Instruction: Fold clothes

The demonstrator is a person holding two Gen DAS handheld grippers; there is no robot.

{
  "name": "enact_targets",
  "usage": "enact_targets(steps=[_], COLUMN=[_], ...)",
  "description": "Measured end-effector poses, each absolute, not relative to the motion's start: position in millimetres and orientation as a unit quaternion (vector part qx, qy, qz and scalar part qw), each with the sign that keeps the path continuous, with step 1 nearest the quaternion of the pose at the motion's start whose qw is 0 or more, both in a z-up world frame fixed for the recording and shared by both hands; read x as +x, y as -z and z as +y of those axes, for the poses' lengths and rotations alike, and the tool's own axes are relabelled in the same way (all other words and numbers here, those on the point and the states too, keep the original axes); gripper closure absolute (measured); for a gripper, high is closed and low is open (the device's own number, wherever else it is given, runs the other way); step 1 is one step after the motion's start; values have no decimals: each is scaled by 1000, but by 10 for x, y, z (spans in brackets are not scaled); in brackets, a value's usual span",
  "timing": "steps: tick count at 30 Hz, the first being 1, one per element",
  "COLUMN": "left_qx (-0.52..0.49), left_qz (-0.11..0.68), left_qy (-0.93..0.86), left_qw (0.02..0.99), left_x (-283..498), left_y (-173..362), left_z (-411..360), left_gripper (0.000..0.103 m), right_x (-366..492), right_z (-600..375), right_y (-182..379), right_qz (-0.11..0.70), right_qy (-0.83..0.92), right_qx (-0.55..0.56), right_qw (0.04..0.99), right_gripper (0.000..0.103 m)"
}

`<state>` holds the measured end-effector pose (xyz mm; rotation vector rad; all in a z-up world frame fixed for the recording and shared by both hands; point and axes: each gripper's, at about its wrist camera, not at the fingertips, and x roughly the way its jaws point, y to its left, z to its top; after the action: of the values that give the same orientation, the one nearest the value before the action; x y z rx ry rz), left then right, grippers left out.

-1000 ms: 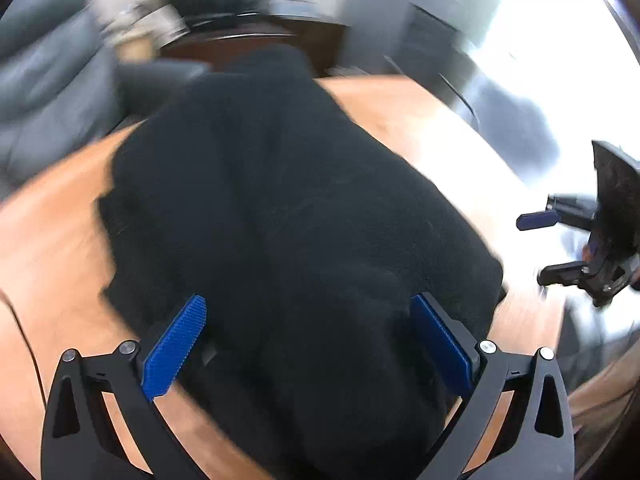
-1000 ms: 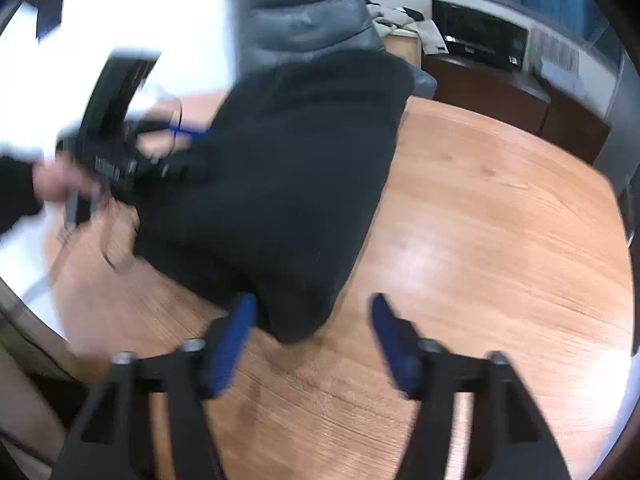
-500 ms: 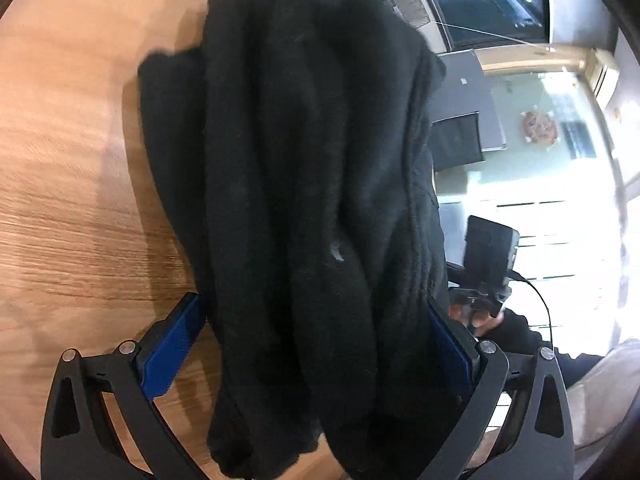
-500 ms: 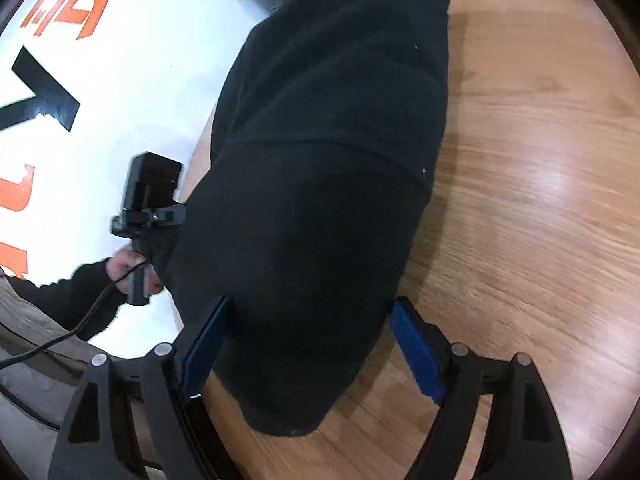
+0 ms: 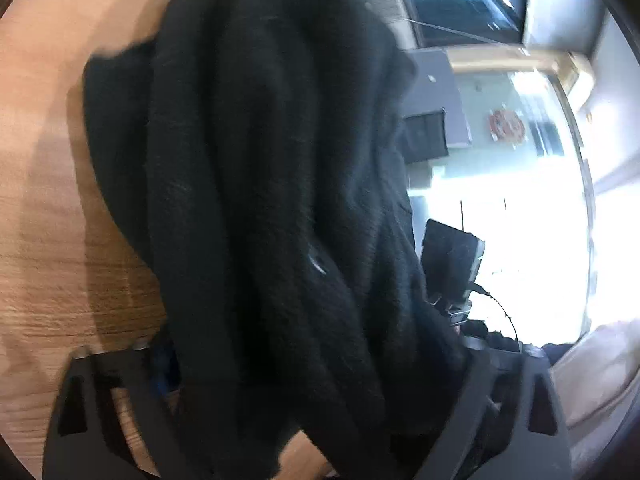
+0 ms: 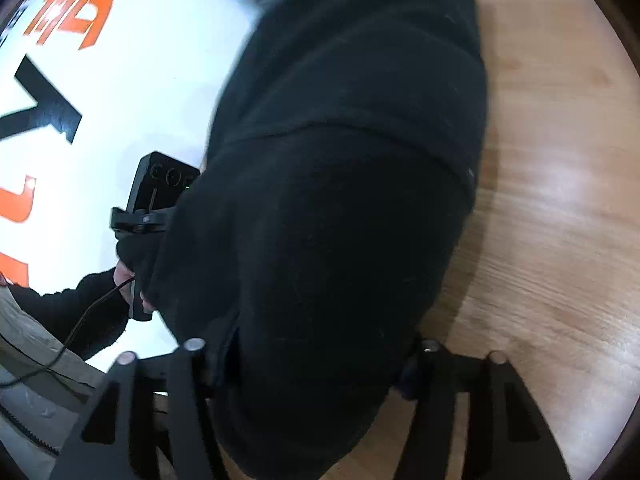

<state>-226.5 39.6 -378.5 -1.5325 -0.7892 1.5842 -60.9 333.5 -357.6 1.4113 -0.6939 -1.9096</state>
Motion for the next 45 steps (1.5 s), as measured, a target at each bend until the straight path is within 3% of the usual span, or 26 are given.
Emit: enact_targets(steps=[3,7,17,21,26,27,28,32,36,40,45], left_qx=[-585,-556,-460,-484,-562,-589,-592,-537,-524,-484,-435], left_qz=[-302,-269,-236,-228,-220,-217,-220,-212,-202,-174,-165], left_qy=[-638,-676,-787,-797,-776,-761,-760,-803,-821,-857,-883], left_qw=[398,401,337,279,186,162,153,146,104,34,-54], left_x=[-2222,-2107,-1860,-2048,-2245,-2265,-2244,-2006,-1709,-1330,-450], left_y=[3554,3069,1912,2189,2921,3141,3246,3044,2746,2450,1999], left_z=[251,-45,-1758,-2442,-3035,-3091,-3142,-3200,-3559,-3945,-4380], left_gripper=[35,35,32,27,23,16,12,5,5,5,4], right_x=[-571,-514,-1005,-1368,-1744,-1752,-1727,-1541,-1391,-1107,-1039], right_z=[3103,2684,1071,386,-356,-466,-553,-532,-399,-152,-104], right_y=[3451,3180,2260,2387,3244,3384,3478,3376,3244,2871,2259], right_qz=[-253,-224,-142,-149,-113,-90,-68,-30,13,62,65], right_qy=[740,754,803,800,789,785,785,806,807,831,847], right_qx=[535,527,415,400,482,505,520,507,518,481,438], right_qw=[321,322,405,422,364,346,329,304,284,272,294], right_gripper=[48,48,48,47,39,37,30,27,26,15,15])
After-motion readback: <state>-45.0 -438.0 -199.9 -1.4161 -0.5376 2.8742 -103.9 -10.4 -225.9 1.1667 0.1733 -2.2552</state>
